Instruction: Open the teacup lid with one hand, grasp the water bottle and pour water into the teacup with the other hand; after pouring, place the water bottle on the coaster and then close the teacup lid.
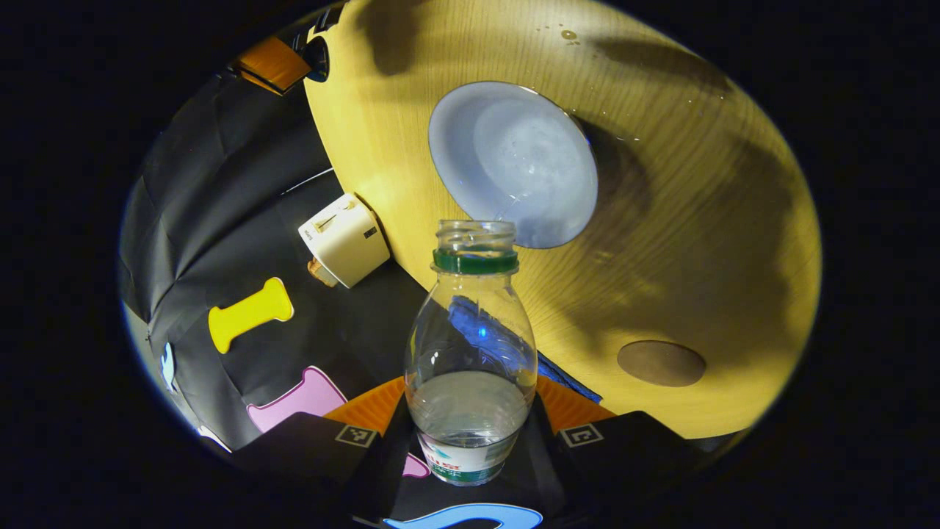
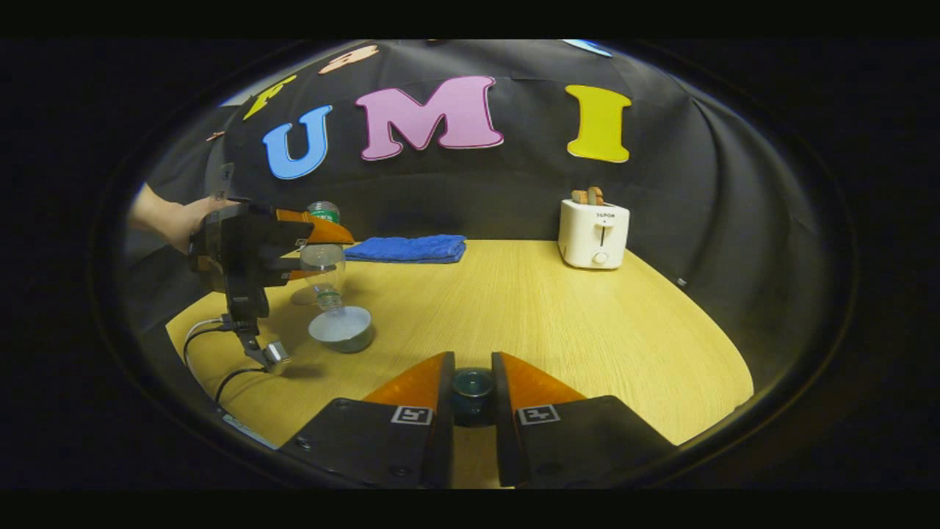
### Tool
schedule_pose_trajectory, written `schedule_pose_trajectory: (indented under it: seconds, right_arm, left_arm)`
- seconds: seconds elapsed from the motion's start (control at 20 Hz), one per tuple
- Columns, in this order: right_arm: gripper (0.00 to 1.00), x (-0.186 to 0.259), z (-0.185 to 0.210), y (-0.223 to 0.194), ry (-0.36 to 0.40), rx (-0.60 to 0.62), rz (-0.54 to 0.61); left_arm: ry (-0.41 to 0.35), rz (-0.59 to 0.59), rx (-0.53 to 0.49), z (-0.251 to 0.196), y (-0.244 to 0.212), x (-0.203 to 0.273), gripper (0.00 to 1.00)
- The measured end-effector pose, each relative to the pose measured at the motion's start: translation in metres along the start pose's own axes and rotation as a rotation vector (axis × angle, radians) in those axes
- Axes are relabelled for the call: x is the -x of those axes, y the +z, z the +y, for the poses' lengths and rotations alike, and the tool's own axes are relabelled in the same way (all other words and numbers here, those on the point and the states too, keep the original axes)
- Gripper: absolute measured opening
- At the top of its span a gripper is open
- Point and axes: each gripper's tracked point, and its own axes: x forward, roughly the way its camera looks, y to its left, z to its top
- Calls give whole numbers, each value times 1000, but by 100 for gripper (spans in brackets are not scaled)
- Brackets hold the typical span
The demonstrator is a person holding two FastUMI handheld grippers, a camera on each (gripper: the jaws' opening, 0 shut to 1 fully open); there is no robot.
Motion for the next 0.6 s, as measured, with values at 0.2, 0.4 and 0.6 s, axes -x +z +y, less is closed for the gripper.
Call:
schedule_pose_trajectory:
  seconds: [0.2, 0.4, 0.6]
  right_arm:
    - [28, -1, 2, 0, 6, 5, 1]
    - [27, 0, 5, 1, 15, 12, 3]
    - [27, 0, 5, 2, 14, 12, 0]
  left_arm:
    - [7, 2, -18, 3, -2, 0, 75]
    - [19, 5, -30, 5, -2, 1, 75]
    - [27, 17, -24, 5, -4, 1, 75]
